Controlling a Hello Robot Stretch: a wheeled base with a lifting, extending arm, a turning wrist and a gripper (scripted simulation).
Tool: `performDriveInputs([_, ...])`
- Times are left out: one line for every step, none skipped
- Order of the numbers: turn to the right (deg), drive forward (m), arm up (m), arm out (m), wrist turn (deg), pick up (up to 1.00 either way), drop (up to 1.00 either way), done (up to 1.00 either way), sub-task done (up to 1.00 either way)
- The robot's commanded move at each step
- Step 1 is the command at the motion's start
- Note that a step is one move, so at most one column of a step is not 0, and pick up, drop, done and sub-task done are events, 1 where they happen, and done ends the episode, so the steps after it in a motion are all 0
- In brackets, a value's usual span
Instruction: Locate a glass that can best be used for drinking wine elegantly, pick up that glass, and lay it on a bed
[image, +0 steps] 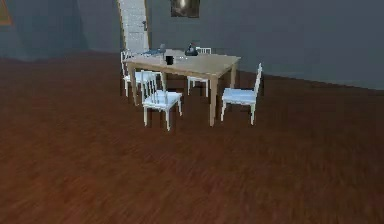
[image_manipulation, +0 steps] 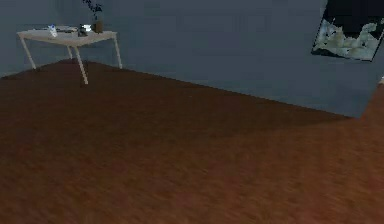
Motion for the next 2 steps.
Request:
performDriveInputs([0.0, 1.00, 0.00, 0.00, 0.0, 0.00, 0.00, 0.00, 0.00])
performDriveInputs([6.0, 0.00, 0.00, 0.00, 0.0, 0.00, 0.00, 0.00, 0.00])
